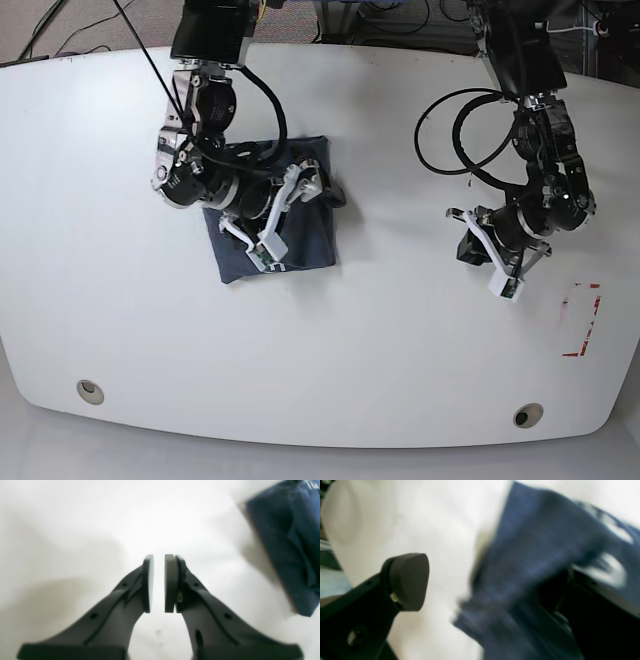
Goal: Layout the t-shirt on the table in an organized manner, then fold the t-shirt properly
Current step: 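Move the left gripper aside and press the bundle with the right gripper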
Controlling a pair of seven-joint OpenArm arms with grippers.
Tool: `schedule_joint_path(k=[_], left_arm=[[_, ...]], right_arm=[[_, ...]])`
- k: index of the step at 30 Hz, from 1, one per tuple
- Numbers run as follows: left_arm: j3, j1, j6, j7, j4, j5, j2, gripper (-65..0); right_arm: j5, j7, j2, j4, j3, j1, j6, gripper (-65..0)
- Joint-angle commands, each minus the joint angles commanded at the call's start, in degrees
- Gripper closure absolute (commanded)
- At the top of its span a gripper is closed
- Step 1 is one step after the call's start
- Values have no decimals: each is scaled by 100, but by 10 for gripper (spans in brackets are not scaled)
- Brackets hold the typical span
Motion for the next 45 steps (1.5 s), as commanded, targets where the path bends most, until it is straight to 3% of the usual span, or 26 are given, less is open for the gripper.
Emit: schedule_joint_path(k=[5,12,19,24,30,37,42,45], left_arm=[[-229,0,-9,0,0,-18,-141,-64],[-369,88,-9,0,-44,-826,-510,-64],[-264,167,0,0,-53,-1433,-563,-64],[62,211,0,0,-53,-1442,-563,-64],[343,220,0,0,-53,-1424,-440,-64],[378,316,0,-18,-62,-1415,-440,-64],[378,334,0,-18,-62,-1415,-440,-64],[378,343,0,-18,-62,-1415,-466,-64]], right_arm=[[-18,0,-16,0,-369,44,0,-650],[-18,0,-16,26,-378,53,0,-650],[35,-18,158,44,114,114,0,-650],[44,-316,308,123,360,70,0,-650],[26,-325,325,404,404,-229,0,-650],[-62,-53,387,167,387,-18,0,-650],[-466,18,387,-369,334,457,0,-650],[-686,325,413,-589,-9,730,0,-650]])
